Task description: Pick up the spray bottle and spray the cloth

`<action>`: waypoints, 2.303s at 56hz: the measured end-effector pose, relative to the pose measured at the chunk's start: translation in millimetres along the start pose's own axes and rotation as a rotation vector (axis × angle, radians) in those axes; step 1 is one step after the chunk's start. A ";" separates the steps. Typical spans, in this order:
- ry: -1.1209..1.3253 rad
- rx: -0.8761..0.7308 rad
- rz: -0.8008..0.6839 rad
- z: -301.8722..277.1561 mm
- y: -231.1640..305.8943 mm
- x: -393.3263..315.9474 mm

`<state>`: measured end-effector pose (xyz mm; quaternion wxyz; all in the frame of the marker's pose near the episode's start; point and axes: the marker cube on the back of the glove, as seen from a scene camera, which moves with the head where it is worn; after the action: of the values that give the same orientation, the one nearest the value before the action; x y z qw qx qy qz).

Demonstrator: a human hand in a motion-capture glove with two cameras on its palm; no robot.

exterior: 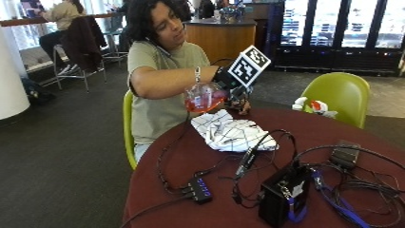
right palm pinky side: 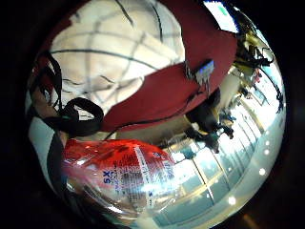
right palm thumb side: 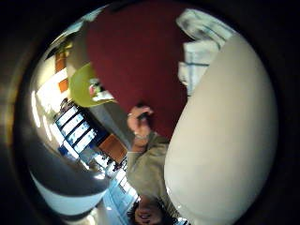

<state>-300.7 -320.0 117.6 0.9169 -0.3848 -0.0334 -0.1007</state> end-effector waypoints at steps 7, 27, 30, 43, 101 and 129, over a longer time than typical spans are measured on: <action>-0.121 0.125 -0.176 -25.8 15.6 -23.8; -0.647 0.627 -0.554 -43.4 4.6 -66.1; -0.699 0.693 -0.573 -41.4 -4.8 -75.6; -0.918 0.913 -0.672 -30.7 -65.5 -96.7; -0.396 0.691 -0.359 -9.1 -62.5 -53.2; 0.086 0.674 -0.071 -17.9 46.3 -38.3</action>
<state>-328.7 -295.0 67.3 0.9890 -0.0543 -0.0394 -0.1319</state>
